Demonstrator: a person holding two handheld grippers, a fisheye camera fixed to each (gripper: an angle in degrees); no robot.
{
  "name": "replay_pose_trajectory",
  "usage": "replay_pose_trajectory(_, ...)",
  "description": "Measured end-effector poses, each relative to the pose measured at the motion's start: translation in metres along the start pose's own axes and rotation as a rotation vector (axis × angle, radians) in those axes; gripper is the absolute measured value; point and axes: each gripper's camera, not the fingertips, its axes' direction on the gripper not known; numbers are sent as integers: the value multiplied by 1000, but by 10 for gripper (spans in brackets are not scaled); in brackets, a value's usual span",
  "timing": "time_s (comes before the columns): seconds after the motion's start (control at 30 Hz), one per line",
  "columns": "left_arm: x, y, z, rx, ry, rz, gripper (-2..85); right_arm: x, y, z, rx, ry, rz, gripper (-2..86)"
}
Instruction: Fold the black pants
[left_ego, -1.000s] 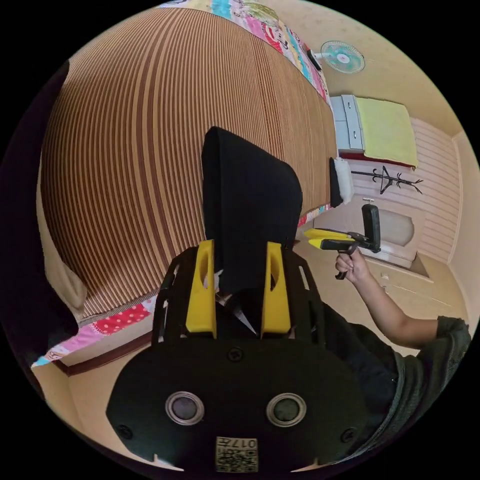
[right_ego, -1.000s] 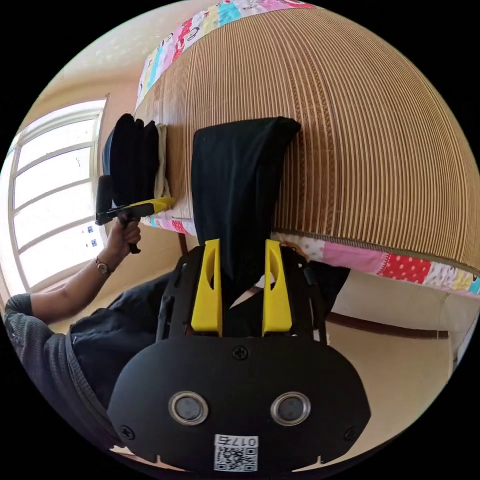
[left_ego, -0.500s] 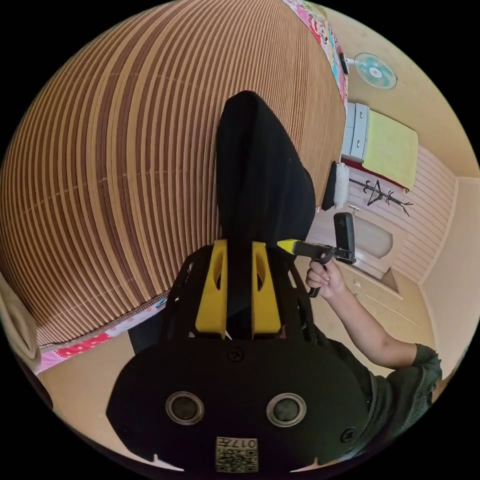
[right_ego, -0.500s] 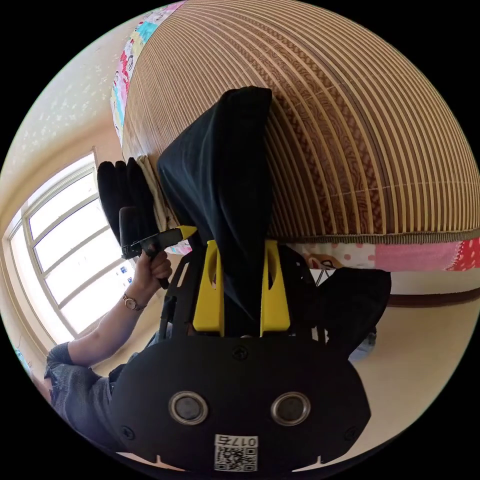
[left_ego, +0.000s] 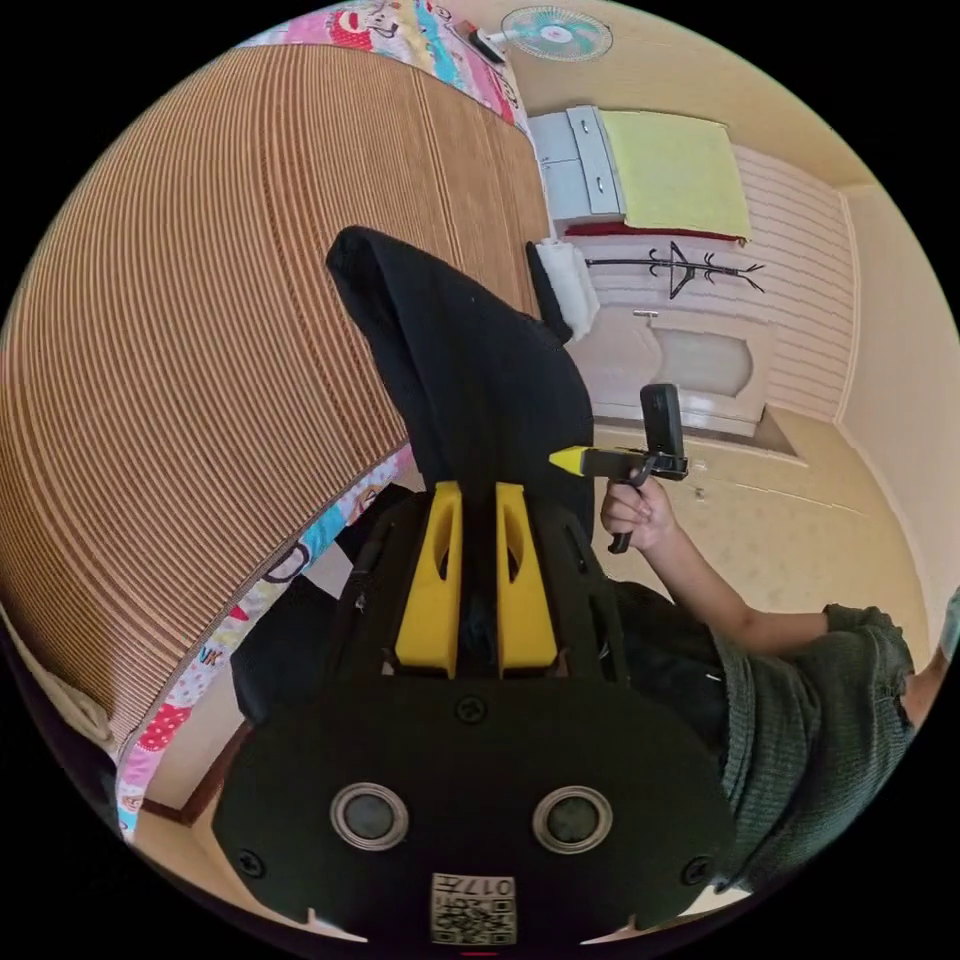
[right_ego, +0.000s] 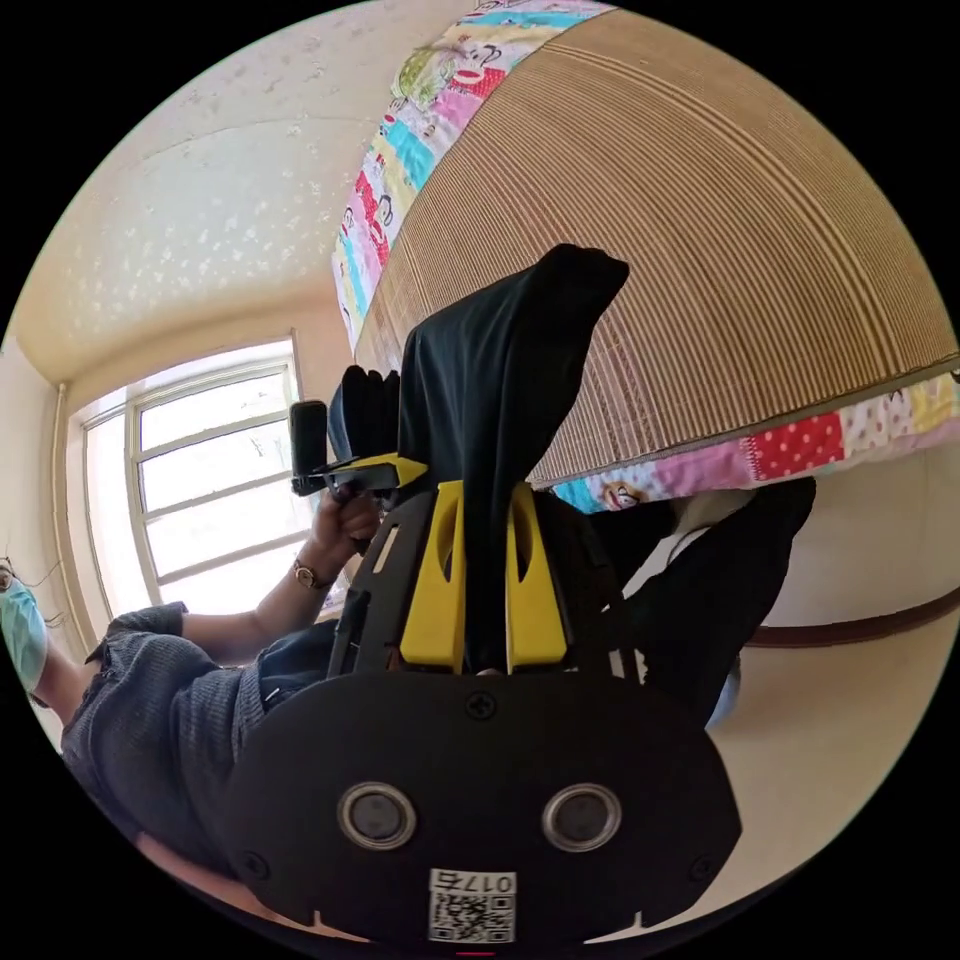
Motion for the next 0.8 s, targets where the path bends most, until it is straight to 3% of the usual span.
replay_pose_trajectory(0.17,67,-80,40,24,33,121,54,-20,-1,-100,132,-8,-41,62)
replay_pose_trajectory(0.47,201,-255,198,-50,8,254,52,-11,-40,-311,203,202,-166,57)
replay_pose_trajectory(0.67,269,-380,307,-3,20,240,51,33,-104,-441,194,276,-192,59)
replay_pose_trajectory(0.8,275,-460,388,19,44,93,57,82,-182,-492,137,365,-156,72)
